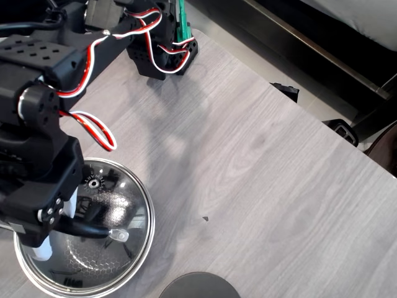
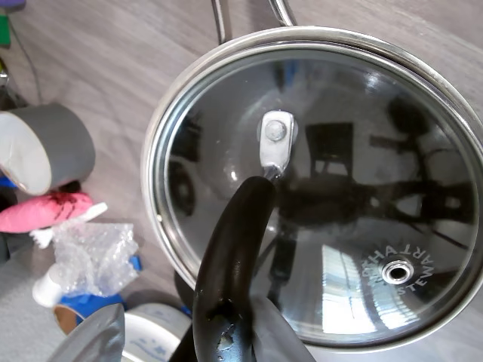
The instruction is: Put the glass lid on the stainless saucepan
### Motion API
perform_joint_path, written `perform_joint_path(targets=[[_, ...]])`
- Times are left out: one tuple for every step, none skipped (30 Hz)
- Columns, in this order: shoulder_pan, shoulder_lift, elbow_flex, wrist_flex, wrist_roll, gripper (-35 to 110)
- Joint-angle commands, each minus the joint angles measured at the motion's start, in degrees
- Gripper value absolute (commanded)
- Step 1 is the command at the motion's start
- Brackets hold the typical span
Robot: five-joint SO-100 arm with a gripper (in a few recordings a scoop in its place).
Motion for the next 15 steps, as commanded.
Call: perform_joint_path(targets=[[0.79,1.76,-1.32,-0.35,-0.09,20],[0.79,1.93,-1.32,-0.35,-0.09,20],[0.70,2.11,-1.49,-0.35,0.00,20],[0.70,2.37,-1.49,-0.35,0.00,20],[0.62,2.46,-1.58,-0.53,0.09,20],[0.62,2.55,-2.02,-0.62,0.09,20],[0.62,2.55,-2.37,-0.62,0.09,20],[0.62,2.55,-2.99,-0.44,0.09,20],[0.62,2.55,-3.52,-0.26,0.18,20],[0.70,2.72,-3.87,-0.26,0.18,20],[0.79,2.90,-4.31,-0.26,0.26,20],[0.88,3.16,-4.75,-0.26,0.26,20],[0.97,3.43,-5.19,-0.26,0.26,20],[1.05,3.87,-5.36,-0.26,0.26,20],[1.05,4.39,-5.36,-0.18,0.26,20]])
